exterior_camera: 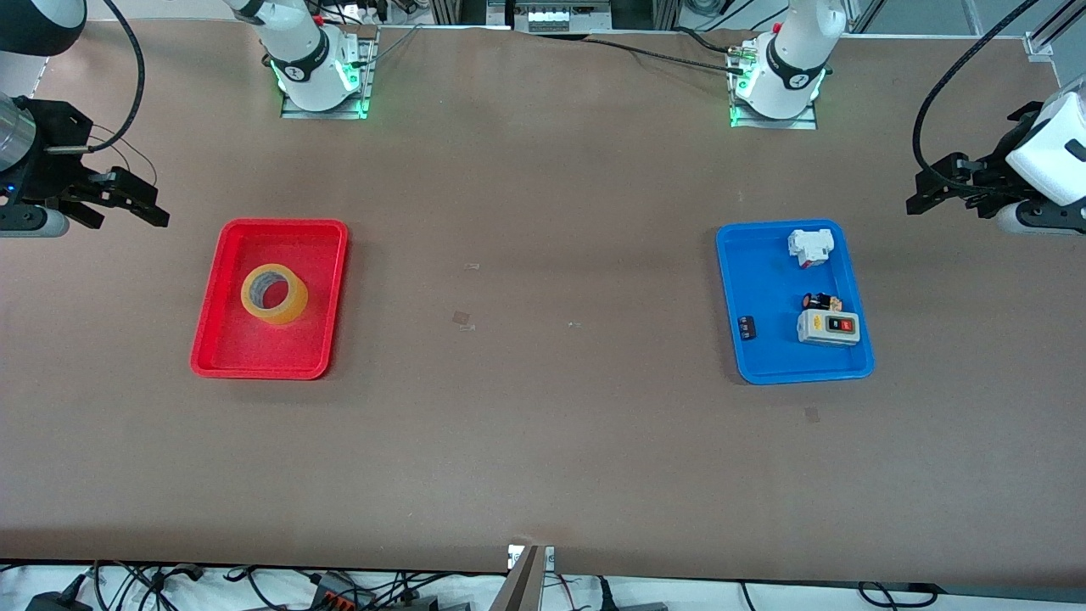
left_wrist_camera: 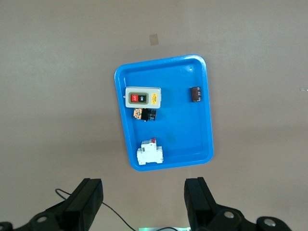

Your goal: Place and move tape with both arms

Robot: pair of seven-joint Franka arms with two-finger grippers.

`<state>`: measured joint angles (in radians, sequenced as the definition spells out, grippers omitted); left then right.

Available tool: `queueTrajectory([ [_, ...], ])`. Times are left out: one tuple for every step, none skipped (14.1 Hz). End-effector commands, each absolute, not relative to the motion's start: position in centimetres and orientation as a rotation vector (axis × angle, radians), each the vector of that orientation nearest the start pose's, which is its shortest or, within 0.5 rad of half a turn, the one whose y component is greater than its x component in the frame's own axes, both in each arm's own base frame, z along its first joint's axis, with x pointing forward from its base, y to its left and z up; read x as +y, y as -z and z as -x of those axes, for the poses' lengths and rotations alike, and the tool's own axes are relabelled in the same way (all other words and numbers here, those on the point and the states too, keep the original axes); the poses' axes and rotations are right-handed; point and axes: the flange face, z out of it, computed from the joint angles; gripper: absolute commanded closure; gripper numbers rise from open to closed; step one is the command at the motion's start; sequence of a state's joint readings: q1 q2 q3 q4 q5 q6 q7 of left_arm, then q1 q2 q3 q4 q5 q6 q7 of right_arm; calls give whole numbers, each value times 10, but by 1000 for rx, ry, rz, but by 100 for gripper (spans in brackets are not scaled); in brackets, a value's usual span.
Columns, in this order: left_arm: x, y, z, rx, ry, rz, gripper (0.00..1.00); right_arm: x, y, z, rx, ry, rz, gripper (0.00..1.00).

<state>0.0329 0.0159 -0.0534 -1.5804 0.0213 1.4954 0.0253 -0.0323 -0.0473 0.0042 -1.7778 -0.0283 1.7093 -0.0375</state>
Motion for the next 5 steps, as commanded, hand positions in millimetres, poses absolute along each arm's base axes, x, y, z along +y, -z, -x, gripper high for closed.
queueTrajectory([
  [-7, -611, -548, 55, -156, 3134, 0, -17, -573, -542, -30, -37, 3160, 0],
  [-7, -611, -548, 57, -156, 3132, 0, -16, -576, -541, -30, -33, 3160, 0],
  [-7, -611, -548, 55, -156, 3134, 0, -18, -579, -540, -23, -23, 3160, 0],
  [-8, -611, -548, 57, -156, 3134, 0, -18, -580, -539, -20, -23, 3160, 0],
  [-7, -611, -548, 55, -156, 3134, 0, -18, -580, -539, -23, -25, 3160, 0],
])
